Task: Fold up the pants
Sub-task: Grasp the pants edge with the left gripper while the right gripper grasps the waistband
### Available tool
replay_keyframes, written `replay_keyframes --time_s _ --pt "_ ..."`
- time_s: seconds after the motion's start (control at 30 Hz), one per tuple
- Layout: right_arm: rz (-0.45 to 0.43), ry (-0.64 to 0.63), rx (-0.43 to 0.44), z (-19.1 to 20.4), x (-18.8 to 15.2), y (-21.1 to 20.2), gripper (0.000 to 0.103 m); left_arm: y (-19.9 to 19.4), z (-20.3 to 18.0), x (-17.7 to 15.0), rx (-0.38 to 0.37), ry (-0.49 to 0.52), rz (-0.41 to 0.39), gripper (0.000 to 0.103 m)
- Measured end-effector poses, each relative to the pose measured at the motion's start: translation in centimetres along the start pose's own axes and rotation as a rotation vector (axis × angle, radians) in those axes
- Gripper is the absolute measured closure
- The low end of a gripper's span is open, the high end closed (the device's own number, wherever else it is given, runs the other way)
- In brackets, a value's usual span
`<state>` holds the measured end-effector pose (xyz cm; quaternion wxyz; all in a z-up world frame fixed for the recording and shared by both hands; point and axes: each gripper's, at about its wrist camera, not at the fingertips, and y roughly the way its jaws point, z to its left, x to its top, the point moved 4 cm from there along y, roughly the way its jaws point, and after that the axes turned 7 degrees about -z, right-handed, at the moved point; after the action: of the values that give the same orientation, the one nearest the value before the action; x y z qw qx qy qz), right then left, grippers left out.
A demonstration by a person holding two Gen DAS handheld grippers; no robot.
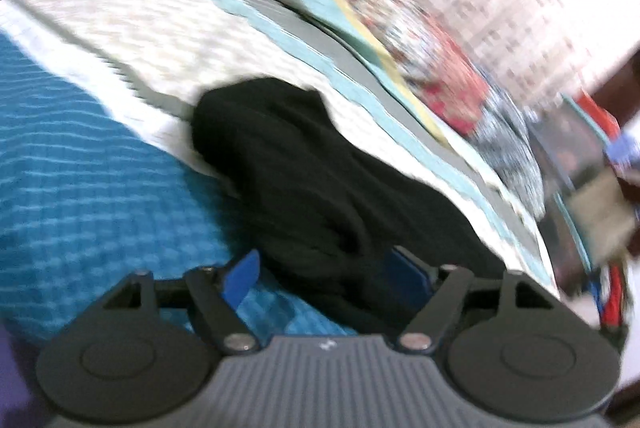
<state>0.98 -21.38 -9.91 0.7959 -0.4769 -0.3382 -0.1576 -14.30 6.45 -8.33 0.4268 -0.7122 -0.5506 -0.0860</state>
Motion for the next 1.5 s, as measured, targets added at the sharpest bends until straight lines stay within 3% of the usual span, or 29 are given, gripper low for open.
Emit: replay_keyframes --time_s 0.17,0.33,0.43,0.47,0.5,0.53,0.57,0.73,0.8,0.97,1.1,1.17,1.27,1.3,1.37,1.5 --pt "-0.068 -0.047 0.094 3.6 2.9 0.1 0.073 0.4 4.0 2.9 0.004 -0.189 -0.044 0.005" --pt "0.006 -0.019 0.292 8.3 5.2 4.4 0.077 4.6 5.1 3.7 -0.015 -0.281 0.014 0.0" --pt "0.09 0.031 0.358 10.5 5.0 7.9 0.077 7.2 5.0 3.2 -0.012 -0.285 0.034 0.001" --pt "0.16 0.054 0.368 10.8 4.4 9.9 0.077 7.7 4.9 3.2 -0.011 -0.271 0.021 0.006" --pt "0.242 0.077 0.343 11.0 3.3 11.9 0.079 8.2 4.6 3.2 -0.013 -0.252 0.009 0.028" --pt "0.3 0.1 0.295 10.7 2.1 13.6 0.08 8.7 4.3 3.1 0.001 -0.239 0.017 0.039" --pt "0.278 0.138 0.294 10.3 1.5 14.4 0.081 9.1 4.2 3.0 0.033 -0.232 0.023 0.059" --pt "0.272 0.124 0.308 10.3 2.1 14.3 0.081 8.4 4.4 2.7 0.043 -0.232 -0.008 0.072" --pt "0.264 0.181 0.323 9.7 2.3 14.0 0.079 7.5 3.4 2.8 0.034 -0.21 -0.031 0.074" --pt "0.163 0.299 0.327 6.8 2.8 11.8 0.076 4.8 -2.9 2.6 0.027 0.039 -0.129 0.074" --pt "0.046 0.434 0.294 2.0 3.6 8.3 0.076 4.3 -9.5 0.5 0.019 0.34 -0.165 0.074" --pt "-0.031 0.48 0.252 -0.6 4.0 6.0 0.076 5.2 -12.7 -1.5 0.004 0.495 -0.147 0.073" --pt "-0.135 0.506 0.188 -3.9 4.5 2.4 0.075 7.6 -16.4 -5.6 0.005 0.714 -0.057 0.058" --pt "-0.158 0.511 0.175 -4.7 4.5 1.6 0.071 8.5 -17.1 -7.2 -0.001 0.783 -0.01 0.05" --pt "-0.189 0.526 0.141 -6.0 4.2 0.6 0.061 9.8 -18.1 -10.4 -0.004 0.894 0.09 0.048" --pt "-0.199 0.595 0.126 -6.9 3.6 0.9 0.043 7.7 -18.8 -12.3 -0.05 1.018 0.067 0.03"
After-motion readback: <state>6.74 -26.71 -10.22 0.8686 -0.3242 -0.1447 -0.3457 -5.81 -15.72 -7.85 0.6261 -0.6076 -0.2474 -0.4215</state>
